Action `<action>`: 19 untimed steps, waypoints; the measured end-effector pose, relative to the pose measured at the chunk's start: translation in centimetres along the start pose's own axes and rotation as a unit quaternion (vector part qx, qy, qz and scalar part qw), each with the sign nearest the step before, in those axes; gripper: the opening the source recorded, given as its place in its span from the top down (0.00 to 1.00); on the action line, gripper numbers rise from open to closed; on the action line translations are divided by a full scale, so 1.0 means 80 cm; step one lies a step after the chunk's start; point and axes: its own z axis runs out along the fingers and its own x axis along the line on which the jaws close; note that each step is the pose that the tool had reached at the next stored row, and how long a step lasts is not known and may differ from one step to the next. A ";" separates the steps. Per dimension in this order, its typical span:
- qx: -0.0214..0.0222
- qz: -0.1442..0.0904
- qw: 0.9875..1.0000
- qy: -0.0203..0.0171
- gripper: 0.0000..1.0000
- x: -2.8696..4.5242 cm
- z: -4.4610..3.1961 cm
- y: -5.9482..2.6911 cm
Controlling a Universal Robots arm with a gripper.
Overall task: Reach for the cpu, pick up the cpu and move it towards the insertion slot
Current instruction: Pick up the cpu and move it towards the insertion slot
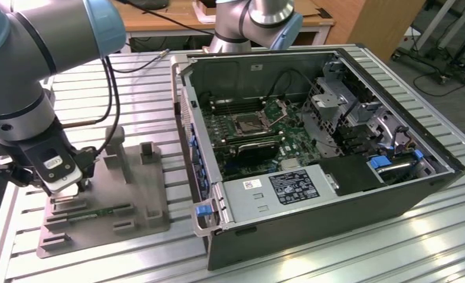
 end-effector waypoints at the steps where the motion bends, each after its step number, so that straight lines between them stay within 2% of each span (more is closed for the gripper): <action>1: 0.000 0.000 1.000 0.000 0.45 0.0000 -0.0005 0.000; 19: 0.000 0.000 1.000 0.000 0.45 0.0001 -0.0049 0.000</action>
